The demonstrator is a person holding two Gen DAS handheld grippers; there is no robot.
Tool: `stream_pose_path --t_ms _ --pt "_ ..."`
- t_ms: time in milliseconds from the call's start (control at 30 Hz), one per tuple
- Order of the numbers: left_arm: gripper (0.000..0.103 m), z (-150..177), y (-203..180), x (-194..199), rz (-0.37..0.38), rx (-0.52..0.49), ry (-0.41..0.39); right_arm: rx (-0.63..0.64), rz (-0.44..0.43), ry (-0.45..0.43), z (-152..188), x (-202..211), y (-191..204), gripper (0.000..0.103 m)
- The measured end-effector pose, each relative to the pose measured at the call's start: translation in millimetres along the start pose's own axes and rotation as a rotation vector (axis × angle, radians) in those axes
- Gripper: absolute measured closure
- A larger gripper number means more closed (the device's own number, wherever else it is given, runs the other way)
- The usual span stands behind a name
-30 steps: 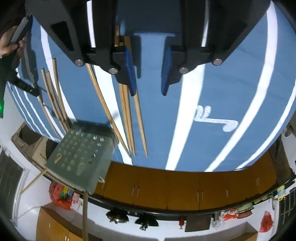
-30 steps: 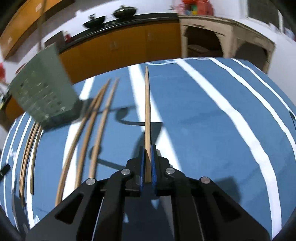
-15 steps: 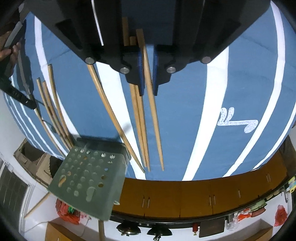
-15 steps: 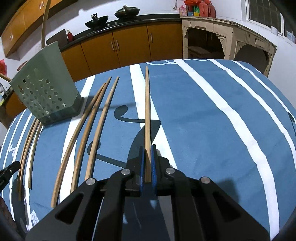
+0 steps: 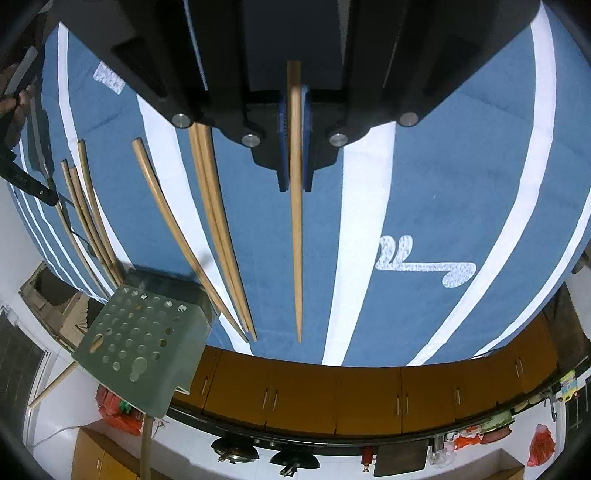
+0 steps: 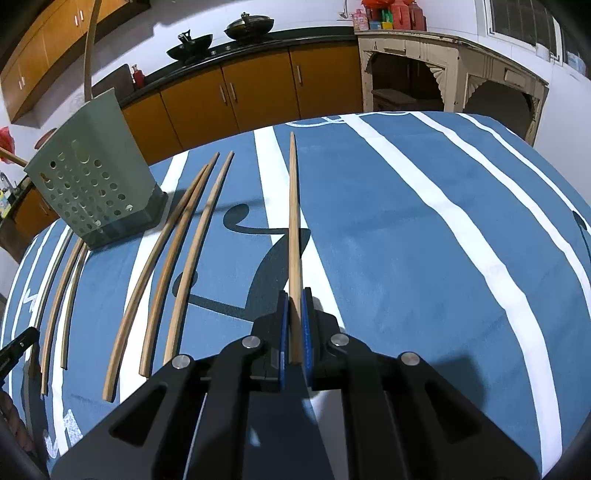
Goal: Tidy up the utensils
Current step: 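Lift both held chopsticks and carry them above the green holder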
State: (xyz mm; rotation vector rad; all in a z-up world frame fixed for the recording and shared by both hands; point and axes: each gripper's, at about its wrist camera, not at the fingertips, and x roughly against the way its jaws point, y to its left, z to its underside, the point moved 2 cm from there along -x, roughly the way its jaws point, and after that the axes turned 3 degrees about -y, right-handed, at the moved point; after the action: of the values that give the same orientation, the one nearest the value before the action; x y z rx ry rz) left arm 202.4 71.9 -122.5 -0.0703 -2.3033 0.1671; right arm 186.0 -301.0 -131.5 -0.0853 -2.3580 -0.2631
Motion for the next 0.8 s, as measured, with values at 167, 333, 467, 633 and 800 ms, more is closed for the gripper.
stream_pose_path --t_ms 167,333,467,633,800 --pt "0.094 1 -2 0 -0.01 -0.008 0.001 0.005 0.004 0.0 0 0 0 0.095" --pt "0.094 0 -4 0 -0.018 -0.016 0.002 0.006 0.005 0.0 0 0 0 0.095" --pt "0.094 4 -9 3 -0.046 -0.06 0.006 0.011 0.004 0.001 1 1 0 0.095" --pt "0.093 10 -11 8 -0.058 -0.084 0.008 0.011 0.002 0.001 2 1 -1 0.095" --pt "0.095 9 -9 8 -0.056 -0.081 0.007 -0.013 -0.024 -0.004 2 4 -4 0.095"
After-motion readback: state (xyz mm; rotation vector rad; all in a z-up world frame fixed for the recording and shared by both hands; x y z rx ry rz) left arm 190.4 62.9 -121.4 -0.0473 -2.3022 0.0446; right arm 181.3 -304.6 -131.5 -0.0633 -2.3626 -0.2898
